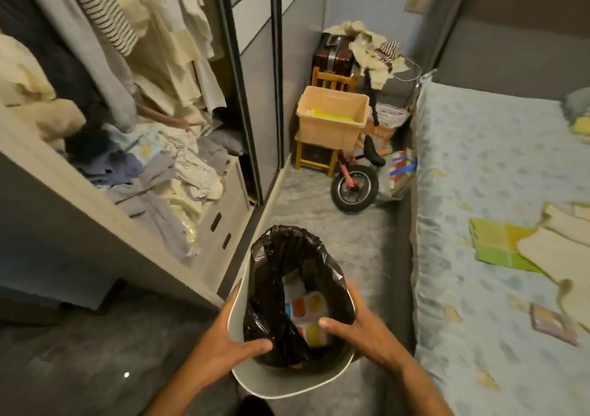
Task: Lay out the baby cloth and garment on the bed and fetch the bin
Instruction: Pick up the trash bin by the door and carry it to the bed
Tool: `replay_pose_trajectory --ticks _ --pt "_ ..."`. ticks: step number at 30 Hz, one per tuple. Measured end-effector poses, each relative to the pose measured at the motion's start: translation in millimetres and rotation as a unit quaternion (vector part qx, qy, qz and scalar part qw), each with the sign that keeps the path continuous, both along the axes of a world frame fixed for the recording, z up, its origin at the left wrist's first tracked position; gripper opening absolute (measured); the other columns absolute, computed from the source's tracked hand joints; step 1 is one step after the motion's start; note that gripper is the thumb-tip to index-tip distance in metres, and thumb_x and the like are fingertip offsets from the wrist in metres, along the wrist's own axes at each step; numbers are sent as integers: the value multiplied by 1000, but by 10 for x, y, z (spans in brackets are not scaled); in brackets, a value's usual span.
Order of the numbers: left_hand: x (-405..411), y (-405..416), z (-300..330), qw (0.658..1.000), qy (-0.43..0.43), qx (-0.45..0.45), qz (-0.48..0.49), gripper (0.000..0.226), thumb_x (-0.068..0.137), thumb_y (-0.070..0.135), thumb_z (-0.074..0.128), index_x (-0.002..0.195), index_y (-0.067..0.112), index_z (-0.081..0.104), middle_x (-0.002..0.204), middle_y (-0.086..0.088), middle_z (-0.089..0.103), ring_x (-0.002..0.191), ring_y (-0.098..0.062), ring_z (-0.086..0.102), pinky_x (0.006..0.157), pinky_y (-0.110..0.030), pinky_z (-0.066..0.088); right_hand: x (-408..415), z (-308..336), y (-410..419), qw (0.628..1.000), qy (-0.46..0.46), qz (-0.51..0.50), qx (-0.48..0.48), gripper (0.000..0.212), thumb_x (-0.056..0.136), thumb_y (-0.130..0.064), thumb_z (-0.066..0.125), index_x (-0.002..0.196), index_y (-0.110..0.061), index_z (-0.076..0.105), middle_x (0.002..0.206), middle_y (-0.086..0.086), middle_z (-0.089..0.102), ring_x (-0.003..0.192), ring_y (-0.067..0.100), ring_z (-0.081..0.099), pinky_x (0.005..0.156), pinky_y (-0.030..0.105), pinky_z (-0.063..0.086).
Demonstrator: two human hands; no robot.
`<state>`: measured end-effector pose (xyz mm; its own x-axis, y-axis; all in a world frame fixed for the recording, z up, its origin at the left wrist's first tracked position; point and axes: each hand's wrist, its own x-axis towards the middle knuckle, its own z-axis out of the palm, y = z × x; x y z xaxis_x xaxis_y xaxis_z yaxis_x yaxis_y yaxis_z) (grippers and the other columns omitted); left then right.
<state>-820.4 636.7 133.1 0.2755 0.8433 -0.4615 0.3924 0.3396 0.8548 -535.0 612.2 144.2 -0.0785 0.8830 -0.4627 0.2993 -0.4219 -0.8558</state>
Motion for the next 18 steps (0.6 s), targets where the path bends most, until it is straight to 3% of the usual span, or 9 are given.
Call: replay_pose_trajectory --ticks 2,4,9,12,14,16,18 --pt "227 449 -41 998 45 -9 -37 132 39 64 89 147 53 13 156 8 31 140 -22 36 112 -47 39 197 -5 209 999 -14 -40 13 86 74 -49 77 129 -74 15 124 -31 53 114 3 56 78 9 49" --pt "462 895 -81 992 84 -6 -92 132 42 67 86 146 58 5 159 4 27 142 -27 34 112 -52 37 375 -64 430 997 -5 -78 17 86 75 -44 78 129 -73 18 124 -32 53 112 -1 56 70 8 50" --pt "1129 1898 -152 979 98 29 -178 127 43 69 85 141 65 5 156 4 35 137 -25 42 108 -49 43 845 -273 950 985 -3 -173 17 90 71 -48 80 134 -68 20 123 -33 55 106 -2 61 71 20 56" --pt "1572 2380 -220 974 73 30 -214 121 49 59 88 142 65 11 152 9 41 133 -20 47 106 -44 46 1193 -443 1205 974 1 -225 18 90 71 -45 82 136 -65 23 123 -32 56 106 -5 62 73 22 57" --pt "1905 2661 -264 968 60 36 -239 119 53 54 89 145 60 13 150 12 40 131 -17 48 106 -39 47 1452 -556 1392 970 7 -243 21 91 71 -42 82 139 -60 25 124 -35 55 112 -9 58 82 18 54" --pt "2240 2921 -348 964 54 35 -259 118 56 50 90 147 55 14 150 14 38 133 -15 45 107 -37 45 1742 -688 1609 967 13 -252 24 93 71 -39 83 144 -52 26 129 -34 52 119 -10 53 97 21 47" --pt "2565 3163 -486 963 50 30 -265 118 56 48 91 148 52 17 152 13 39 135 -14 44 109 -38 43 2048 -836 1833 969 18 -245 24 94 72 -38 83 145 -50 25 131 -34 50 121 -11 51 102 23 44"
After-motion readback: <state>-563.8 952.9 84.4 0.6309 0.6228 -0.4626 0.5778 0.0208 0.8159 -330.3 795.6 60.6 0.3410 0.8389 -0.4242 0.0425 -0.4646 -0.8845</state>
